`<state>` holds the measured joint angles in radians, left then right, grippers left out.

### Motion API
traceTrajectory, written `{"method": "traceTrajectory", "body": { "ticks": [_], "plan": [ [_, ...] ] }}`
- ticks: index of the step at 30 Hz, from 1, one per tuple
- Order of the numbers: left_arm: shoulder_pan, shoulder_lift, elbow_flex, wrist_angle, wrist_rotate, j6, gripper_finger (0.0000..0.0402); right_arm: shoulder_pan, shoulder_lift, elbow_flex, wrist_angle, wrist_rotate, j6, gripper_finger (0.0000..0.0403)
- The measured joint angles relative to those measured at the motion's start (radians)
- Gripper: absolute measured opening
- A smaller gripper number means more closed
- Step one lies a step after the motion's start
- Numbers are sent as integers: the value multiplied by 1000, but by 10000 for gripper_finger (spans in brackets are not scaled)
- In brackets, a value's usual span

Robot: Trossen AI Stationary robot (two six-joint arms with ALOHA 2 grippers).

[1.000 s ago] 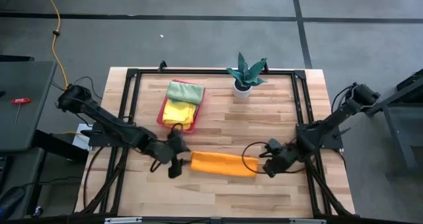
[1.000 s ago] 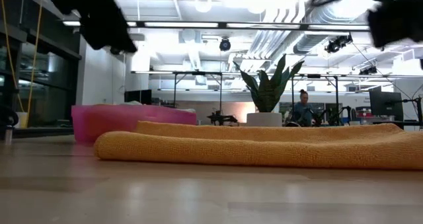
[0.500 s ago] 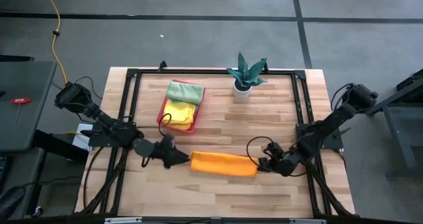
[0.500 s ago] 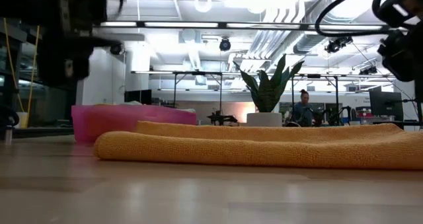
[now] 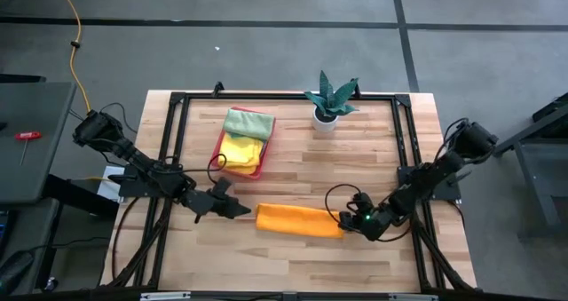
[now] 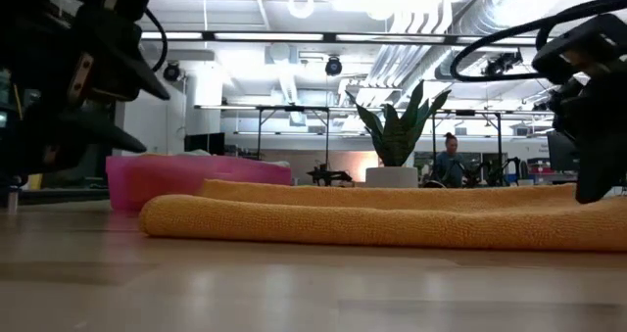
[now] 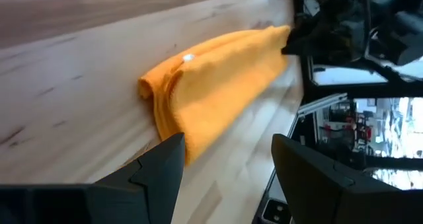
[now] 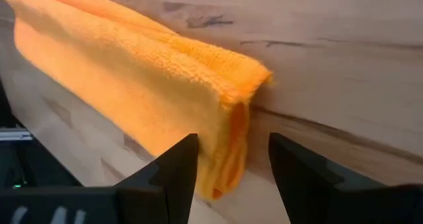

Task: Fold microfiber towels
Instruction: Fold the orange microfiber towel

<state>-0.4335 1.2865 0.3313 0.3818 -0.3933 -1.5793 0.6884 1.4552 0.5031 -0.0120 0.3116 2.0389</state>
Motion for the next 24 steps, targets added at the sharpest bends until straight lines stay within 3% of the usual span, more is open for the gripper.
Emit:
{"method": "traceTrajectory", "body": {
  "ticks": [16,19,24],
  "plan": [
    [1,0,1,-27,-29,-15,215,-56,87,3,138,22,30,166],
    [1,0,1,-27,-30,-16,215,-57,78,3,110,14,25,123],
    [1,0,1,-26,-34,-31,215,-59,65,0,63,28,-30,14]
  ]
}}
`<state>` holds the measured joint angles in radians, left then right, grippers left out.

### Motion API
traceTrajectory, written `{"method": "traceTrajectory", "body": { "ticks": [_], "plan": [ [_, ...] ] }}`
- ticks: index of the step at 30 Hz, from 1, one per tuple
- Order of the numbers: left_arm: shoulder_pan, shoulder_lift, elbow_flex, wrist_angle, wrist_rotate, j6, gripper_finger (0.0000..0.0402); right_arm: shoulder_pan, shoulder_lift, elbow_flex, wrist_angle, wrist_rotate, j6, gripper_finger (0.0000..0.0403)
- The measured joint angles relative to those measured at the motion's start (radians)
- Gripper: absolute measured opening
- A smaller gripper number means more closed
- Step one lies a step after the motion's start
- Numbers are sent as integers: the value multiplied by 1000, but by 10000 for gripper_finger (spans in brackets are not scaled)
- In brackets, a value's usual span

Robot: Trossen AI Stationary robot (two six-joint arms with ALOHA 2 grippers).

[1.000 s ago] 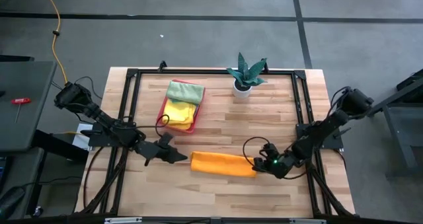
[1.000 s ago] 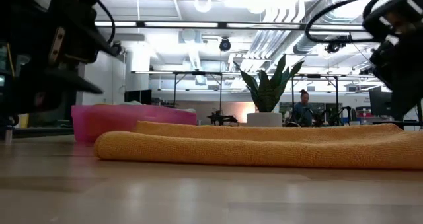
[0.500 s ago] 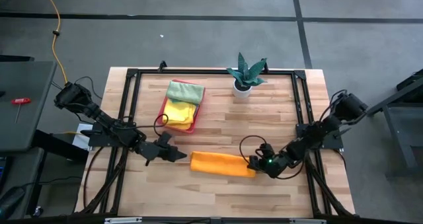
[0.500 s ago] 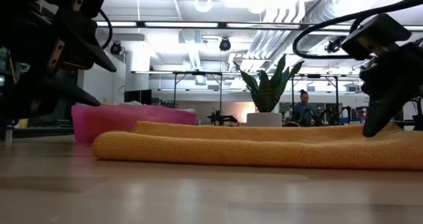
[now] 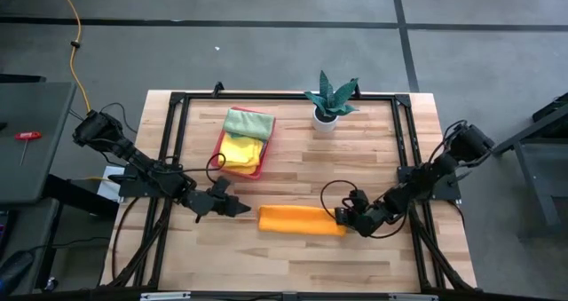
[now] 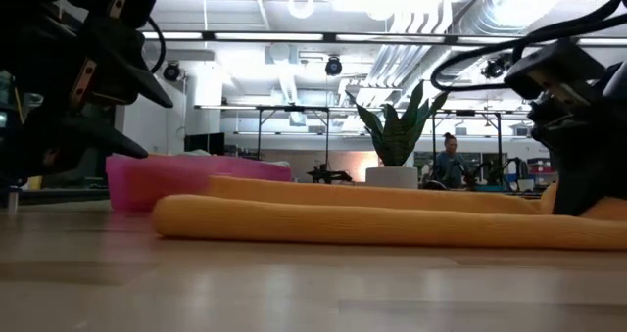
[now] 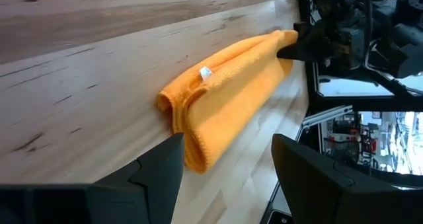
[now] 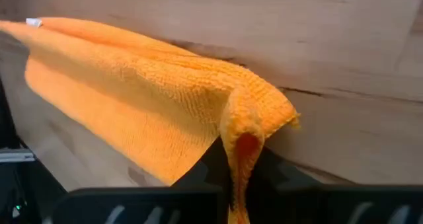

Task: Fold microfiber towels
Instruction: Fold the orange microfiber towel

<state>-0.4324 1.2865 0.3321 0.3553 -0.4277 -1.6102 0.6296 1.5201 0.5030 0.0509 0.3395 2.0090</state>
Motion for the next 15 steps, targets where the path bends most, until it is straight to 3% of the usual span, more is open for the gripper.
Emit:
{"method": "traceTrajectory", "body": {
  "ticks": [7,15],
  "plan": [
    [0,0,0,3,-2,-14,215,20,-122,0,-218,-90,-43,5],
    [0,1,2,7,3,-36,215,76,-438,0,-668,-159,10,2]
  ]
}}
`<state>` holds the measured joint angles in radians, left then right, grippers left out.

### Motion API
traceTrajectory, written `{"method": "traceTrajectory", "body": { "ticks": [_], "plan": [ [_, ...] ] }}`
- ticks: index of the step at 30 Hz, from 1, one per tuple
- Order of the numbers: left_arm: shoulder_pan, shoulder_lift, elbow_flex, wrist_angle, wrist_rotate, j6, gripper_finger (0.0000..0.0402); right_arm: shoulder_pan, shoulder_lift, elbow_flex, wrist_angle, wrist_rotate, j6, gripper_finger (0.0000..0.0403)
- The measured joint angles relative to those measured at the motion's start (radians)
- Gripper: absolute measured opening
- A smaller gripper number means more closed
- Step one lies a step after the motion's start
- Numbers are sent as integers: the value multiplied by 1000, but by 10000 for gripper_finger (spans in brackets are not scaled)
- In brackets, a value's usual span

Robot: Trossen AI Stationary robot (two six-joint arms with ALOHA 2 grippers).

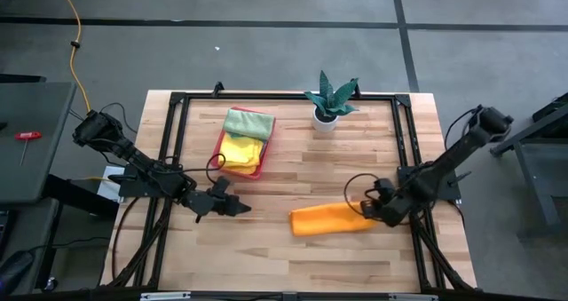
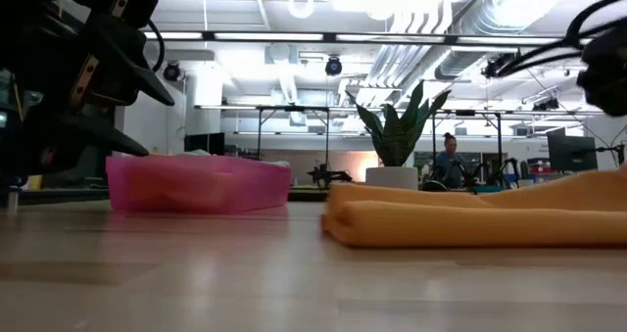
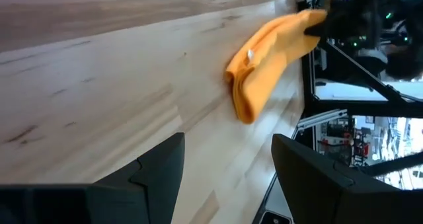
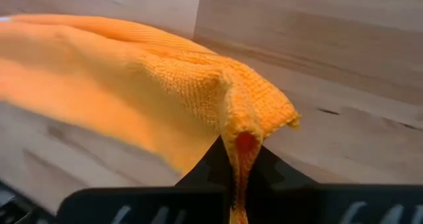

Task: Fold microfiber towels
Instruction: Fold the orange microfiber towel

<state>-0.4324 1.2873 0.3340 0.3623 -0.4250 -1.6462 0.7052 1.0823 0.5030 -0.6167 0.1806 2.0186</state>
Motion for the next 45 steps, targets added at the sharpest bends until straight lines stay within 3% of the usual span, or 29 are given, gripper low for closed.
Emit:
{"method": "traceTrajectory", "body": {
  "ticks": [5,11,14,20,24,29,35,45],
  "plan": [
    [0,24,47,-8,10,64,215,4,-145,0,-106,-3,26,1],
    [43,170,212,-11,14,251,180,-5,-141,0,-70,3,42,1],
    [85,281,320,-9,59,349,140,-5,-107,0,-12,16,44,0],
    [139,497,534,-24,219,622,14,-5,-34,0,86,41,42,0],
    [137,599,650,-70,230,765,5,-5,-19,0,111,52,43,0],
    [127,696,737,-183,157,838,1,-5,-21,0,125,77,49,0],
    [140,782,750,-170,146,805,0,-5,-21,1,166,82,49,0],
    [144,802,750,-145,156,806,0,-12,2,1,315,156,51,0]
  ]
}}
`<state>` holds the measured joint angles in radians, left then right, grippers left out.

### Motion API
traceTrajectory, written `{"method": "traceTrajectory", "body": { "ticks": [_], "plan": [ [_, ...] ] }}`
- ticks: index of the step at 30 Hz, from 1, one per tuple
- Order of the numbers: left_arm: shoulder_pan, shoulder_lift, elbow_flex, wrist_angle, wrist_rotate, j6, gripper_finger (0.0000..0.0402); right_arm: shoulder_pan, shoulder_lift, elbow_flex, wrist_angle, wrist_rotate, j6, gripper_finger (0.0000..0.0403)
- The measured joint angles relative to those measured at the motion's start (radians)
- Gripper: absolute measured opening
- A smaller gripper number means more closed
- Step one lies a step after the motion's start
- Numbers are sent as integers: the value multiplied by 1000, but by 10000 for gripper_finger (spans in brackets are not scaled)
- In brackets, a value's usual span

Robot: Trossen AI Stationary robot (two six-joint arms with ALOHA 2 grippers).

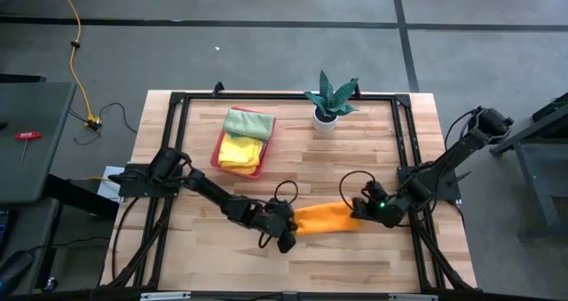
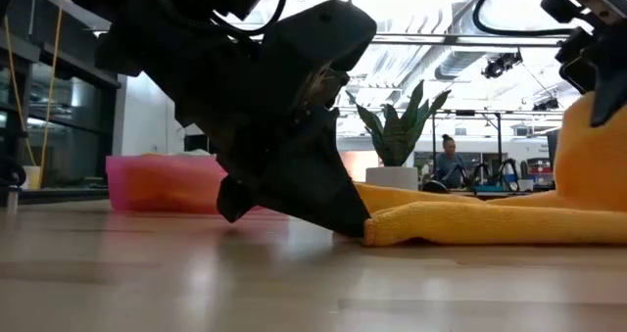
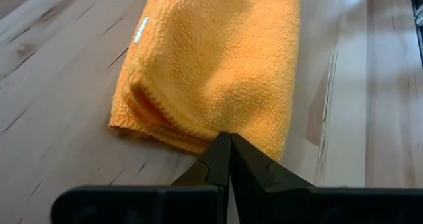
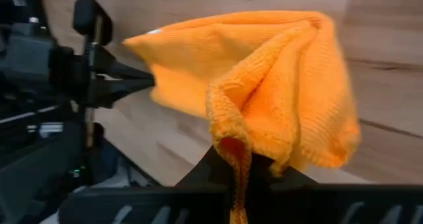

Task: Fold microfiber towels
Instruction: Fold the orange microfiber towel

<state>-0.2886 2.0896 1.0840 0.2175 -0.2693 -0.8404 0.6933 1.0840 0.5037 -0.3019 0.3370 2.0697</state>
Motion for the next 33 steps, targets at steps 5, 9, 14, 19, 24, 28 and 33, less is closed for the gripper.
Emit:
{"method": "traceTrajectory", "body": {
  "ticks": [5,9,14,19,24,28,33],
  "plan": [
    [0,1,0,-4,1,6,0,-31,61,0,127,36,-8,0],
    [0,2,-1,-6,3,20,0,-62,119,0,253,53,-49,0],
    [0,3,-1,-8,9,25,0,-94,189,0,377,54,-82,0],
    [0,3,-2,-8,12,25,0,-121,254,55,418,46,-140,0],
    [3,3,-2,-7,12,33,0,-153,331,148,393,18,-218,0],
    [8,3,-2,-7,18,33,0,-170,401,191,389,-18,-238,0],
    [10,3,-3,-7,24,41,0,-183,478,252,390,-66,-280,0]
  ]
}}
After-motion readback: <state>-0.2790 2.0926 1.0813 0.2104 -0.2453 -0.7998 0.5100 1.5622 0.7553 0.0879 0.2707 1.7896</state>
